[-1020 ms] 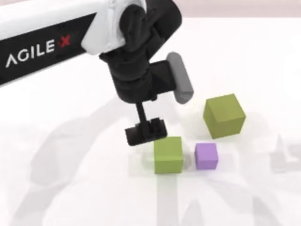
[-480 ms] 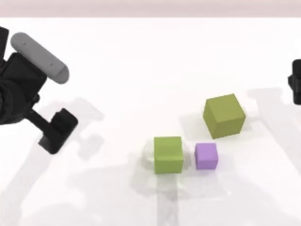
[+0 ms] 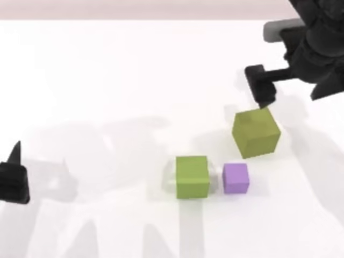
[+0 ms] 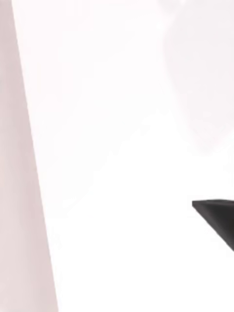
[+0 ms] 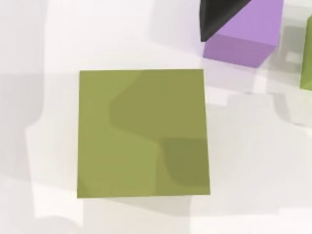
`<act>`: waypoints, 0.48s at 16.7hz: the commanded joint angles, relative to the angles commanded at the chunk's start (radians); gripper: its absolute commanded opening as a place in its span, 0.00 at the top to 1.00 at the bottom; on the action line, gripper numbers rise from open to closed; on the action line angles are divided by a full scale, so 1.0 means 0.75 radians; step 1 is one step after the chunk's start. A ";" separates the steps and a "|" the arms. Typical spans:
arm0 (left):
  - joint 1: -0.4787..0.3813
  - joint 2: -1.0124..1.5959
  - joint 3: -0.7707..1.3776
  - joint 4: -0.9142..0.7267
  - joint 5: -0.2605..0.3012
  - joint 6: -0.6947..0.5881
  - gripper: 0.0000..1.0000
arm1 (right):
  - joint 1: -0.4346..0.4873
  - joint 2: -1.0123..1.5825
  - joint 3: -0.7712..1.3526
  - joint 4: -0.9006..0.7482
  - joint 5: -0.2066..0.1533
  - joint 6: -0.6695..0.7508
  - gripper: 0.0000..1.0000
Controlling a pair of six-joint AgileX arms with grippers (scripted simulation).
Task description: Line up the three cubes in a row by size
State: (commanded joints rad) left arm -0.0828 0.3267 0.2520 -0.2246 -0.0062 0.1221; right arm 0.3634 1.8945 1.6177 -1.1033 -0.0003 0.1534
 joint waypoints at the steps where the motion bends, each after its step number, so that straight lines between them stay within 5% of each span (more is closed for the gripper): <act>1: 0.032 -0.103 -0.079 0.063 0.002 -0.036 0.00 | 0.018 0.094 0.085 -0.052 0.000 0.008 0.00; 8: 0.137 -0.436 -0.336 0.299 0.008 -0.163 0.00 | 0.081 0.411 0.386 -0.230 0.004 0.034 0.00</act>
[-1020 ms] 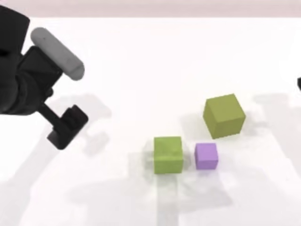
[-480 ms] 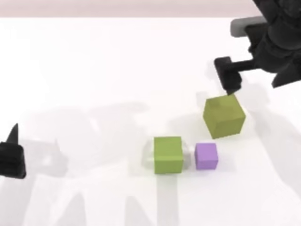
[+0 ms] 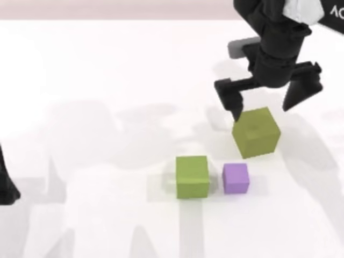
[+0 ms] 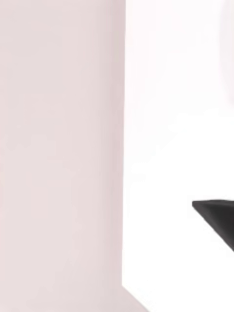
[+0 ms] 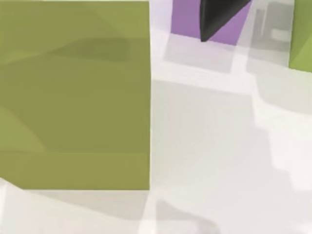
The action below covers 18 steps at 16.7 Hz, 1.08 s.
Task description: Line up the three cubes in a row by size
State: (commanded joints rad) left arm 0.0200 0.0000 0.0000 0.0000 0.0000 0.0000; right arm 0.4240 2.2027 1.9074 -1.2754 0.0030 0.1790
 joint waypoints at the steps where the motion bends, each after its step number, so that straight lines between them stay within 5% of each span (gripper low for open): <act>1: 0.000 0.000 0.000 0.000 0.000 0.000 0.00 | 0.000 0.000 0.000 0.000 0.000 0.000 0.00; 18: 0.000 0.000 0.000 0.000 0.000 0.000 0.00 | 0.002 0.107 -0.309 0.416 0.001 0.004 0.00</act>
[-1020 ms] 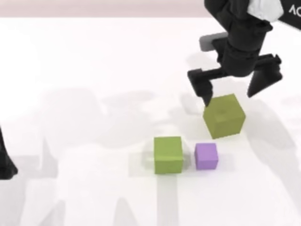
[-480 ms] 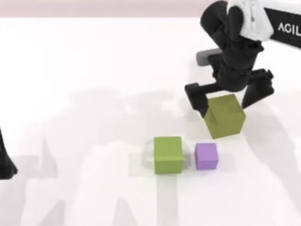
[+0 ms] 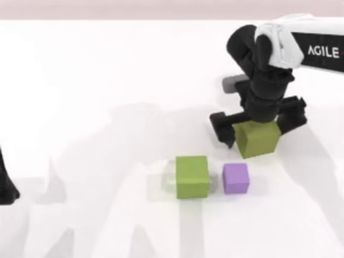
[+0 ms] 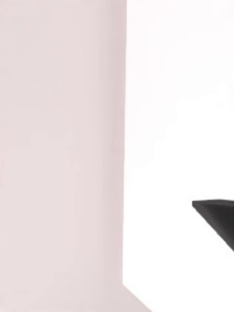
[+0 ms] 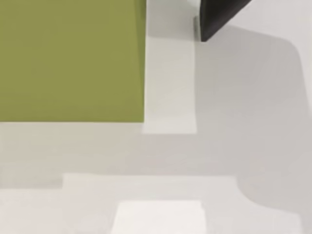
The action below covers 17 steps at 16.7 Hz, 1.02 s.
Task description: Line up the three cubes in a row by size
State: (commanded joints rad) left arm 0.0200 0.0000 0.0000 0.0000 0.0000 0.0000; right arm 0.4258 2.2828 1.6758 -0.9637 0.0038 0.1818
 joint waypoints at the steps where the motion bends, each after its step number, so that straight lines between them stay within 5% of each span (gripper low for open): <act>1: 0.000 0.000 0.000 0.000 0.000 0.000 0.00 | 0.000 0.000 0.000 0.000 0.000 0.000 0.08; 13: 0.000 0.000 0.000 0.000 0.000 0.000 0.00 | 0.000 0.000 0.000 0.000 0.000 0.000 0.98; 17: 0.000 0.000 0.000 0.000 0.000 0.000 0.00 | 0.000 0.000 0.000 0.000 0.000 0.000 1.00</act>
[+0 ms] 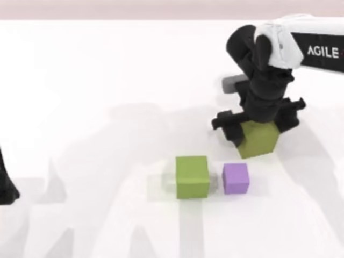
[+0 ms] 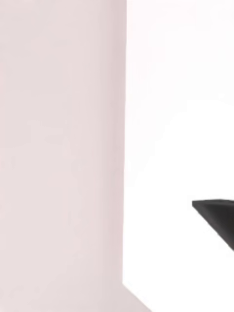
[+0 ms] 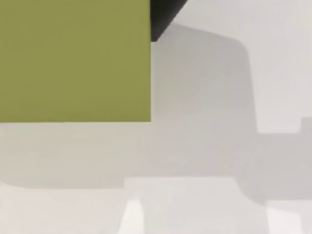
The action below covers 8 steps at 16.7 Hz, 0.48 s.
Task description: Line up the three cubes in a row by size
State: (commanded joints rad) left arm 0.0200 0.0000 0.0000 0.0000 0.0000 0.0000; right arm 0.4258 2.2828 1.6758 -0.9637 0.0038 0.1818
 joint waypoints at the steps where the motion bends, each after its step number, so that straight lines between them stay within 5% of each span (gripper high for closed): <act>1: 0.000 0.000 0.000 0.000 0.000 0.000 0.00 | 0.000 0.000 0.000 0.000 0.000 0.000 1.00; 8: 0.000 0.000 0.000 0.000 0.000 0.000 0.00 | -0.004 -0.027 0.050 -0.059 0.002 0.003 1.00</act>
State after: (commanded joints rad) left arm 0.0200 0.0000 0.0000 0.0000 0.0000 0.0000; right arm 0.4230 2.2629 1.7136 -1.0079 0.0053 0.1844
